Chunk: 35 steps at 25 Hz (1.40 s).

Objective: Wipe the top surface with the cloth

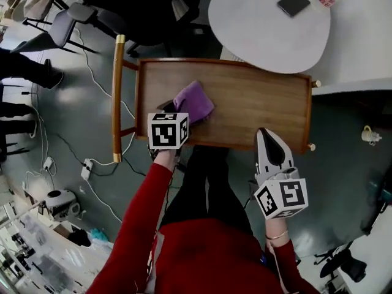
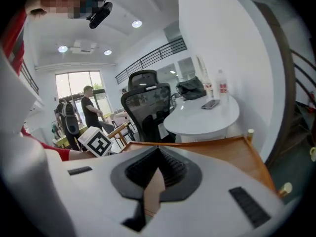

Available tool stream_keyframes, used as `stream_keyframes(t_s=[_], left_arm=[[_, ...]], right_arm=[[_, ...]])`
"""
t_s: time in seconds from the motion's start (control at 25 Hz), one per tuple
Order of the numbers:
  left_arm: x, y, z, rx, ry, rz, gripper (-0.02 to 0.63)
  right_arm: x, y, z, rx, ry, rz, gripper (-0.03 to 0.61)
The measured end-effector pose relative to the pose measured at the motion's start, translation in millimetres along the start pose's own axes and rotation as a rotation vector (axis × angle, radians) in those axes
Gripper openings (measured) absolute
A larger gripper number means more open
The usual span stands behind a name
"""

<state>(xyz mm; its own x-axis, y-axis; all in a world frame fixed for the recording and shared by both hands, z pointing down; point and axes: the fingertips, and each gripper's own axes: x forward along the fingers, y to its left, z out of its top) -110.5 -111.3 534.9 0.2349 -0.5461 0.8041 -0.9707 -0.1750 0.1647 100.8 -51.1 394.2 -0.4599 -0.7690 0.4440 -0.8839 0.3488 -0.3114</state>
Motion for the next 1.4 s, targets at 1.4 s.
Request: stream_keyframes(t_s=[1.4], left_arm=[[-42,-382,26,0.307,-0.065,-0.844,0.054]], right_arm=[[-183,-91,-43,0.242,-0.164,-0.654,0.012]])
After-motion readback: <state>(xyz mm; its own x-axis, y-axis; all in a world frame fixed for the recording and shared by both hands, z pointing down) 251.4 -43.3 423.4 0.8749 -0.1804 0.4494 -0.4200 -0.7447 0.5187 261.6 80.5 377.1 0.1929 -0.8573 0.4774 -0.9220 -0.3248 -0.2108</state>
